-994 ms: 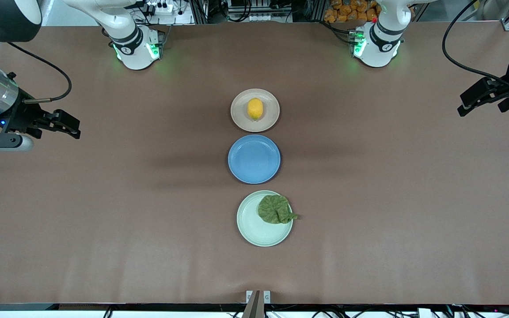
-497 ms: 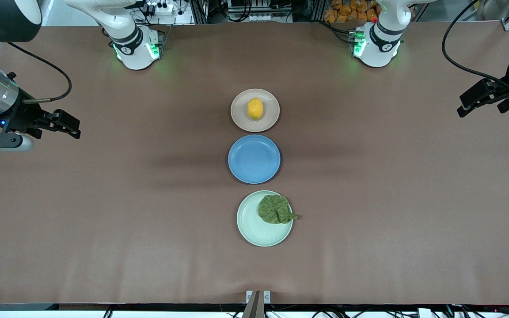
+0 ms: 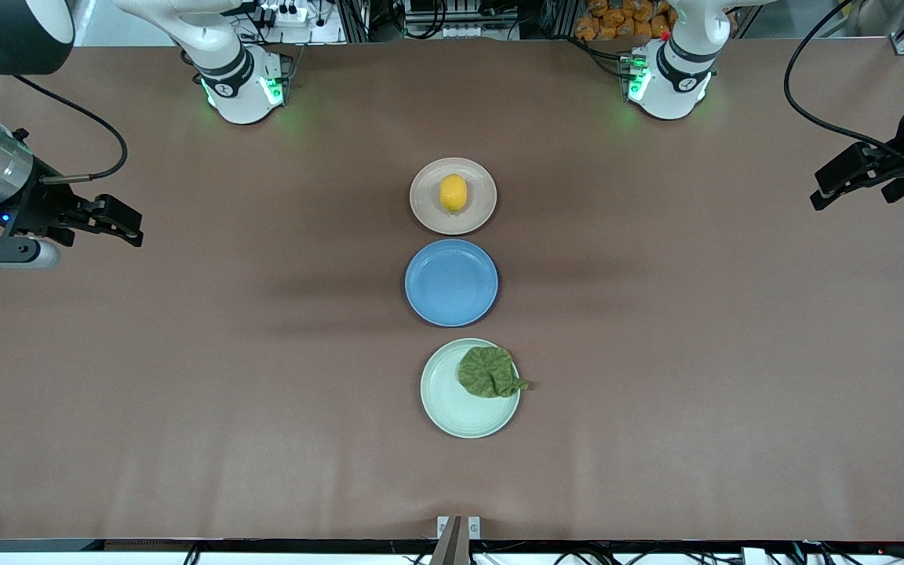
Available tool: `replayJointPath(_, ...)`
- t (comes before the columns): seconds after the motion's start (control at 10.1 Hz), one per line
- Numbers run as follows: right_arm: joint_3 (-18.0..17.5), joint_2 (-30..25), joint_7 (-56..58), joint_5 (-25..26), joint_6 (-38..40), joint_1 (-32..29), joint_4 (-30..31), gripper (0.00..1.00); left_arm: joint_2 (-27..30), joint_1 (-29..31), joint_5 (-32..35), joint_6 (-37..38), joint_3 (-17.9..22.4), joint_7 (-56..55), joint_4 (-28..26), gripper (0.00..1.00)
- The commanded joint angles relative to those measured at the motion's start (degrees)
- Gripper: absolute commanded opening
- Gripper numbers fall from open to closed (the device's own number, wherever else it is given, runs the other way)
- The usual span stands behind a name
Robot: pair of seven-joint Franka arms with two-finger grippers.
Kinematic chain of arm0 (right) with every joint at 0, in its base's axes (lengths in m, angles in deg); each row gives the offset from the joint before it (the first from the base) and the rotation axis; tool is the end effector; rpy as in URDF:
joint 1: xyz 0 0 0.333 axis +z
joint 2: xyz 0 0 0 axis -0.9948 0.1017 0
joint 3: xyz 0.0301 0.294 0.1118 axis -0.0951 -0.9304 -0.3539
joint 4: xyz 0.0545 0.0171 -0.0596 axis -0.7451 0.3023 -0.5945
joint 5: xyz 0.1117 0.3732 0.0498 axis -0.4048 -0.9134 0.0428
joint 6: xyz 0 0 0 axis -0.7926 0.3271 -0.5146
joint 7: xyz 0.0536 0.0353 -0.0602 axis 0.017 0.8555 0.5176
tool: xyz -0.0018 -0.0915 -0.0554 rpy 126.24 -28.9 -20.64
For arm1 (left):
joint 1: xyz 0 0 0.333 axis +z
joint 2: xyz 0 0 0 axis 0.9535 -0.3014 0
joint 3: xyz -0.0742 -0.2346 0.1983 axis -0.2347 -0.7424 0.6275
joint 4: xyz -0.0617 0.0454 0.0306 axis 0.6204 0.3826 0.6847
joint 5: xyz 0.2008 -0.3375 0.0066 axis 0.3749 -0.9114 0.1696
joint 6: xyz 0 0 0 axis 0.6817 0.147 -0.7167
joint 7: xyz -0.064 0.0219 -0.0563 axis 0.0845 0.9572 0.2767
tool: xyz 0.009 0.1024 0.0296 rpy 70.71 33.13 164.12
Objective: Place lemon and lettuce in plates
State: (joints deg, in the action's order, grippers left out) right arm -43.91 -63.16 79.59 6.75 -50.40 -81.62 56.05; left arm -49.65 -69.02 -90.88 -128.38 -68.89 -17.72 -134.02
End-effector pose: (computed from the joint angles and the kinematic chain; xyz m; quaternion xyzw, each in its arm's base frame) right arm 0.5839 0.0667 0.6037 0.9999 -0.0074 -0.0070 0.0076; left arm 0.5471 -0.0411 0.6564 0.9975 0.0582 0.0361 0.0164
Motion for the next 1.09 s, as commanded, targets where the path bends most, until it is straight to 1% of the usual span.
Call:
replayJointPath(0.0,0.0,-1.5,0.7,-0.7,0.0,-0.3,1.4,1.00,-0.3,0.3,0.0,0.3,-0.1,0.4,1.0,1.00)
replayJointPath(0.99,0.0,-1.5,0.7,-0.8,0.1,-0.3,1.4,1.00,0.4,1.1,0.3,1.0,-0.6,0.1,1.0,1.00)
